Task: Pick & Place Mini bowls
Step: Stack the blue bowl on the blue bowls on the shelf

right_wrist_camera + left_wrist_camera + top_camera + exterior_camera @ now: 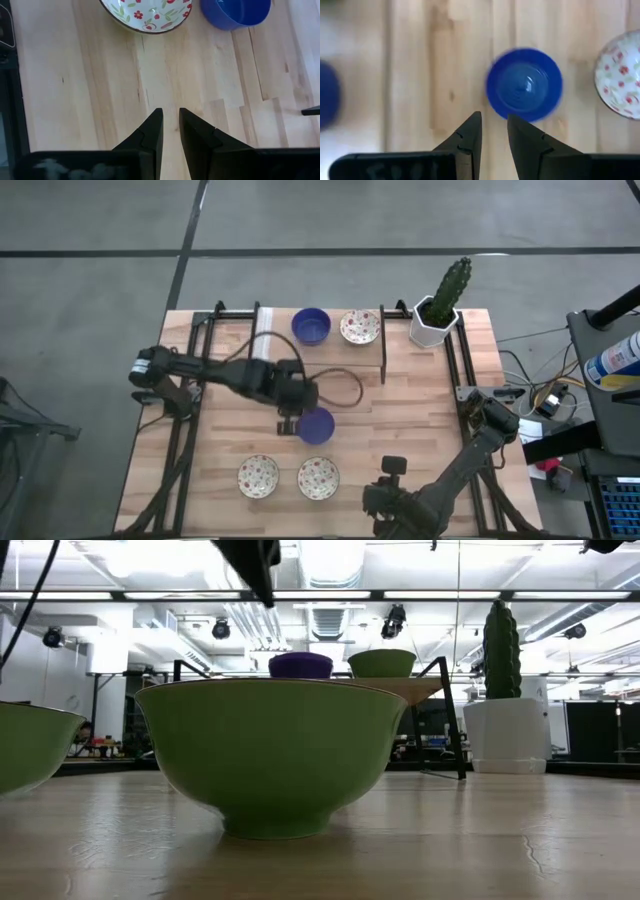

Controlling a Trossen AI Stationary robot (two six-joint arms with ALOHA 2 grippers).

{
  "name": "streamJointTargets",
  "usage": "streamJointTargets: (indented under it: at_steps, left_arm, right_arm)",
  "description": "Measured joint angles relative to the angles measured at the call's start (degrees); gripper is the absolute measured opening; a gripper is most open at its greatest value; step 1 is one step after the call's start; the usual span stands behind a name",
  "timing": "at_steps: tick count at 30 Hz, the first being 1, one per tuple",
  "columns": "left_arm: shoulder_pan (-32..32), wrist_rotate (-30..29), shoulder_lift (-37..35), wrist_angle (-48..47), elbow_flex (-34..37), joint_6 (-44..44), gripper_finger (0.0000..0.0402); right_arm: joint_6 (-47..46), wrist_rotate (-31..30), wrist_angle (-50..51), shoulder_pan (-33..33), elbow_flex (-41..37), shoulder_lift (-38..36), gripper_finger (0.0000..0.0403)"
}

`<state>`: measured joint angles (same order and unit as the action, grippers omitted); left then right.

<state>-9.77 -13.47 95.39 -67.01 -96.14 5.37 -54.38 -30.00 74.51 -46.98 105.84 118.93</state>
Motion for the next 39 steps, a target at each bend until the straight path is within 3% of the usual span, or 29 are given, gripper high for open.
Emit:
streamJointTargets:
  at_steps: [6,16,27,39]
  left_arm:
    - [-4.8,1.8,0.0,3.1,7.8,1.4,0.0087]
    - [-7.7,2.9,0.0,16.8,20.0,-0.9,0.0087]
    - [-7.7,7.9,0.0,30.8,28.4,-6.5,0.0087]
    - [-7.6,7.6,0.1,36.5,32.0,-8.1,0.0087]
  right_arm:
    - [0.4,0.0,-0.1,0.0,0.0,0.0,0.0059]
    - [0.5,0.0,-0.2,0.0,0.0,0.0,0.0059]
    - [0.8,-0.1,-1.0,0.0,0.0,0.1,0.0059]
    - [1.0,-0.2,-1.7,0.0,-0.1,0.2,0.0059]
